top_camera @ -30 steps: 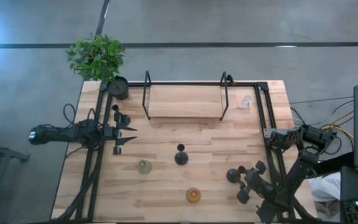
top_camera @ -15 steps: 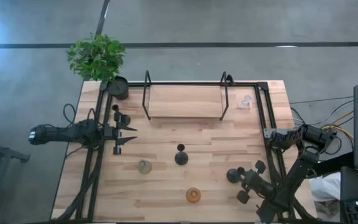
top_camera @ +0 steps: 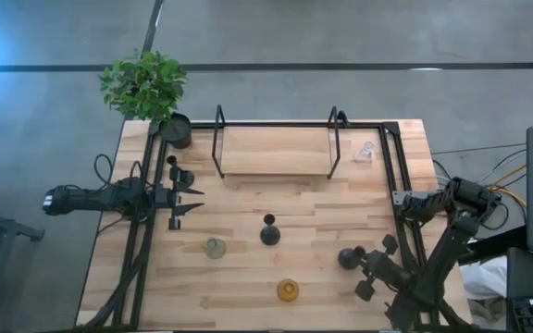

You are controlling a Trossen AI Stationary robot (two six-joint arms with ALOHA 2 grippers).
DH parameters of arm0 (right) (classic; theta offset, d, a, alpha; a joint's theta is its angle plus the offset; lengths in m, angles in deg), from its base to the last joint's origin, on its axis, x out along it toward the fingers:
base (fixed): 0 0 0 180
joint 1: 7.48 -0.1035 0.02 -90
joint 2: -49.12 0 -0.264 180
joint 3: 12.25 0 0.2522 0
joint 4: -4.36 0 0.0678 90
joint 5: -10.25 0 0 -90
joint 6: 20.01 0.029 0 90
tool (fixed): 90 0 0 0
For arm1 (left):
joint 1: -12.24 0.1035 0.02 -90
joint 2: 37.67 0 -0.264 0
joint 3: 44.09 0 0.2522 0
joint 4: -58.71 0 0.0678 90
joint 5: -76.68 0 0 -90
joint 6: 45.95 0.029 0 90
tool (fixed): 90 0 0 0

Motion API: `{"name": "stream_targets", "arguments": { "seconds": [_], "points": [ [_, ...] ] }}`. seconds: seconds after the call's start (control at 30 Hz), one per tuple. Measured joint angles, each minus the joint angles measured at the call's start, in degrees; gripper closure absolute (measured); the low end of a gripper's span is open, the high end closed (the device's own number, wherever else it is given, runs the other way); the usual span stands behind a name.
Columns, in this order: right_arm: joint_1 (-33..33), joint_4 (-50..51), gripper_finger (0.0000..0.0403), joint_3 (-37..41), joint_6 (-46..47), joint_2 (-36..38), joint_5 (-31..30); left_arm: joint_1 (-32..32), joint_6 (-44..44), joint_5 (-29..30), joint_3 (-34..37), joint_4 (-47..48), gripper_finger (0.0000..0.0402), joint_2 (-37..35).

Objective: Pick & Place candle stick holders
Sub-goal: Put the right black candle holder on the shelf

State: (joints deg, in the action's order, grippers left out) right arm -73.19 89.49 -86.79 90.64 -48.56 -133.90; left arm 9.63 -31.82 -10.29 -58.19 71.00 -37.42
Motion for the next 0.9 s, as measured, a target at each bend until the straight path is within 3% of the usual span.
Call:
{"name": "stream_targets", "arguments": {
  "seconds": [0.2,0.37,0.6,0.8,0.9],
  "points": [
    [1.8,4.5,0.039,-1.7,-4.3,9.2,0.0,0.0,0.0,0.0,0.0,0.0,0.0258,0.0],
    [8.6,4.7,0.0391,-4.9,-14.4,20.2,-0.1,0.0,0.0,0.0,0.0,0.0,0.0258,0.0],
    [28.5,-3.9,0.0391,-13.2,-42.9,28.4,-0.2,0.0,0.0,0.0,0.0,0.0,0.0258,0.0],
    [45.7,-19.4,0.0391,-18.1,-65.1,26.1,1.1,0.0,0.0,0.0,0.0,0.0,0.0258,0.0],
    [53.3,-25.7,0.0391,-18.8,-71.3,23.4,7.8,-0.1,0.0,0.0,0.0,0.0,0.0258,0.0]
  ]
}}
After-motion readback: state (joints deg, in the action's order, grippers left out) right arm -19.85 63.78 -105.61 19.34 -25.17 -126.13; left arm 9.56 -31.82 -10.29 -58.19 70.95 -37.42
